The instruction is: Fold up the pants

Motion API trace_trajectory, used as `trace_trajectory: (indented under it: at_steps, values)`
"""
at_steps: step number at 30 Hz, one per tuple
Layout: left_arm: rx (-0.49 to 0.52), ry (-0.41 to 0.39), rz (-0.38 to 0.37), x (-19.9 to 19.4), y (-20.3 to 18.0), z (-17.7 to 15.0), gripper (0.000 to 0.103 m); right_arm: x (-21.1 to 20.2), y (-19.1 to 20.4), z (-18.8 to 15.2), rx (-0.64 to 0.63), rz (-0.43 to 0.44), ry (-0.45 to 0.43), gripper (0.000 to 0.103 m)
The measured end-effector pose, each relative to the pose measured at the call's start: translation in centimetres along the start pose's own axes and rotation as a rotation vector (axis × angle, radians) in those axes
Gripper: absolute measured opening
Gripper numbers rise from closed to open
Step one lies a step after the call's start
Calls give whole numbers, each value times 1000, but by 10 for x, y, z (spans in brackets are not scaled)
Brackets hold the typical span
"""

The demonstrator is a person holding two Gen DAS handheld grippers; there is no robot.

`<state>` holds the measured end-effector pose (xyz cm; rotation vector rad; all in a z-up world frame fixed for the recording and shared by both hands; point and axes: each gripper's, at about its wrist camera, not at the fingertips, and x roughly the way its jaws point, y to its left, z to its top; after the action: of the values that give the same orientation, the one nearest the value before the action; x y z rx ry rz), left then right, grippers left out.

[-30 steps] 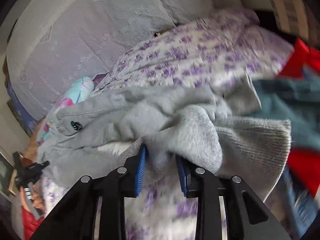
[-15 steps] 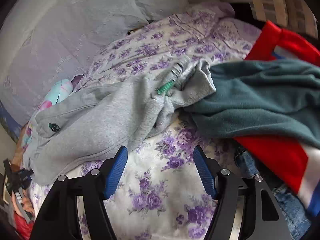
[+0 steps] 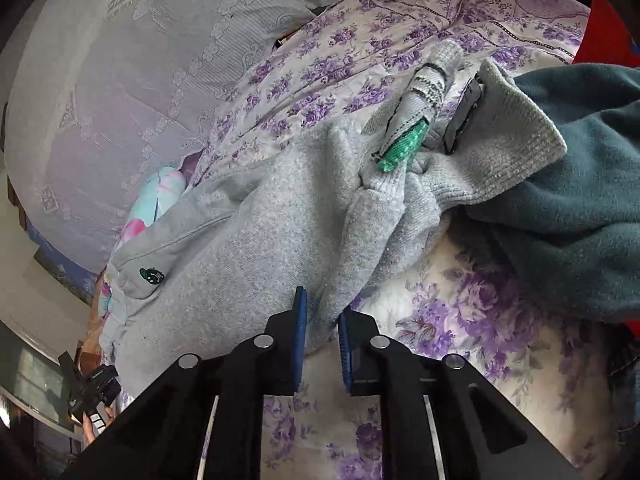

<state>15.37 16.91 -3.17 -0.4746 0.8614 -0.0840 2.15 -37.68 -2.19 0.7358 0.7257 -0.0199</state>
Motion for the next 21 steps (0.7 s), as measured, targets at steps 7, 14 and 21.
trace_trajectory:
  at_steps: [7,14,21]
  values:
    - [-40,-26,-119,-82,4,-3,10,-85,17,-2,-44,109,-107,9]
    - [23,-26,-167,-176,19,-58,10,-164,16,-47,-144,112,-105,9]
    - [4,72,-86,-185,81,-146,19,-155,-28,-112,-153,25,56,10]
